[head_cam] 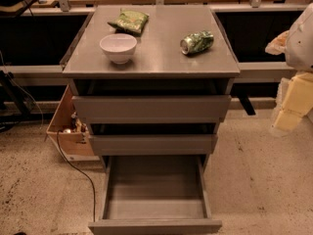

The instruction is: Place green can into bottom drawer

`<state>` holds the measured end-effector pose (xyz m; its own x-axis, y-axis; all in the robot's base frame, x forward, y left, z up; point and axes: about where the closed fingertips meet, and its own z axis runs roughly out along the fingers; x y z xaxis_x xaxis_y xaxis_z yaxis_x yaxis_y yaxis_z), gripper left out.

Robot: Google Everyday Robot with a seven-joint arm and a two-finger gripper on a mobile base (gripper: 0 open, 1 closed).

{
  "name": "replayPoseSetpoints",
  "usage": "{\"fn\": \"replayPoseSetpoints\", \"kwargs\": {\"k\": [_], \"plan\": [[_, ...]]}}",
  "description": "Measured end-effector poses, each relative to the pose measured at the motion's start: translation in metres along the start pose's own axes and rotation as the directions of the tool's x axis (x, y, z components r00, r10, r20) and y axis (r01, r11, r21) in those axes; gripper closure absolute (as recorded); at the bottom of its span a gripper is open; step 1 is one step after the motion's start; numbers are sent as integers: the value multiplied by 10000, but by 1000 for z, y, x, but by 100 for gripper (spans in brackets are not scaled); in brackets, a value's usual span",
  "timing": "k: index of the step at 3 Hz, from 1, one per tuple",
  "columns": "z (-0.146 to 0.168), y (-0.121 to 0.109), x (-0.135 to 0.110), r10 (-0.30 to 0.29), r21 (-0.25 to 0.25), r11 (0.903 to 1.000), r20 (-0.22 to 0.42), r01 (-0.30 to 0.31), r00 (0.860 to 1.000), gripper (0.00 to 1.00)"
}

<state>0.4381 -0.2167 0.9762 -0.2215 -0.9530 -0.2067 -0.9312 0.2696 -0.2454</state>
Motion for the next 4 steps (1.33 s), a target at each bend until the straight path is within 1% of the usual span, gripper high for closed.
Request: {"fn": "replayPoseSetpoints", "kwargs": {"k": [1,2,3,4], "plan": [[0,0,0,-5,1,10000,3,5,10000,0],[17,-28,-9,-575,18,9983,310,575,9979,0],[48,-77,-32,-1351,185,9908,934,1339,9864,0],[87,-136,-68,-1832,525,9829,1726,1767,9678,0]]}}
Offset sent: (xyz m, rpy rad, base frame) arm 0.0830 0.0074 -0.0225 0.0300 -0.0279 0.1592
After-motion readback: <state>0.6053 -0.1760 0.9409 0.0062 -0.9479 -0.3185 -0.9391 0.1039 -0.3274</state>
